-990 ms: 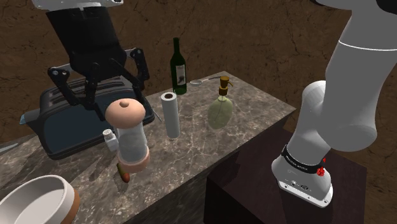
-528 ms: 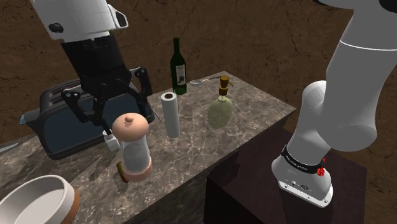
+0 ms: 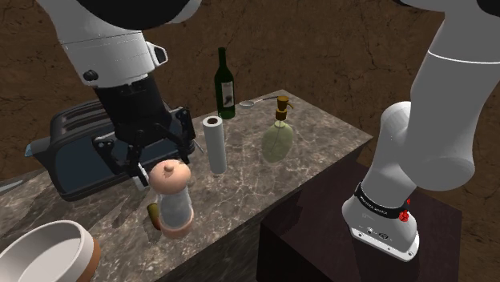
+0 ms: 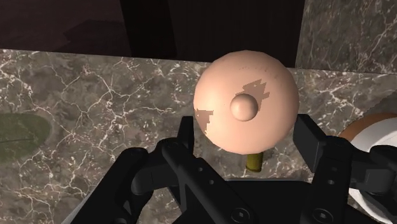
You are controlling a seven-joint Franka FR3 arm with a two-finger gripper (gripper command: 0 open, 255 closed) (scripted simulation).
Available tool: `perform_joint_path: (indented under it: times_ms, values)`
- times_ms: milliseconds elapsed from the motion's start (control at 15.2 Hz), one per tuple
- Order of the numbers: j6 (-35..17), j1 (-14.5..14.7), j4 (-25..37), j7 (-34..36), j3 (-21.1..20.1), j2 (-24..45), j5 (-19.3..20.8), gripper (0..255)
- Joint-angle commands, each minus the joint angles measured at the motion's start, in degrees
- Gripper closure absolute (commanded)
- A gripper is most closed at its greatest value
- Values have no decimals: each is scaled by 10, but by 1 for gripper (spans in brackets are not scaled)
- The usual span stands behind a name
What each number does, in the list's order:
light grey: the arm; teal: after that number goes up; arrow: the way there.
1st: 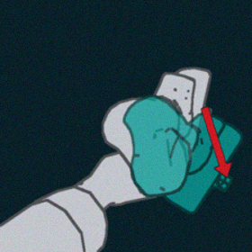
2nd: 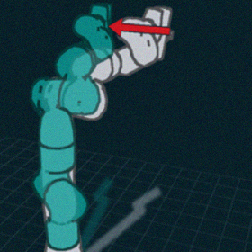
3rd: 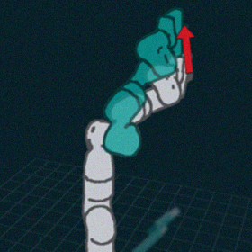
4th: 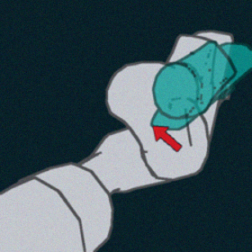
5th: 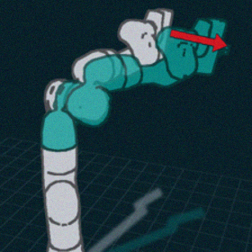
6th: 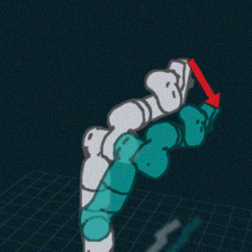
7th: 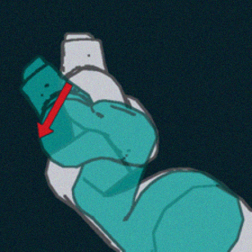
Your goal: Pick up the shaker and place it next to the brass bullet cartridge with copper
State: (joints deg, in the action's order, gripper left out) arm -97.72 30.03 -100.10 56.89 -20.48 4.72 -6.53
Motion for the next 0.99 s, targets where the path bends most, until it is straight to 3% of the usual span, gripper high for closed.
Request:
perform_joint_path:
  times_ms: [0,924]
  values:
    - [-16,0,-17,-2,0,-1,-1,255]
    - [-119,2,-99,-9,0,21,4,255]
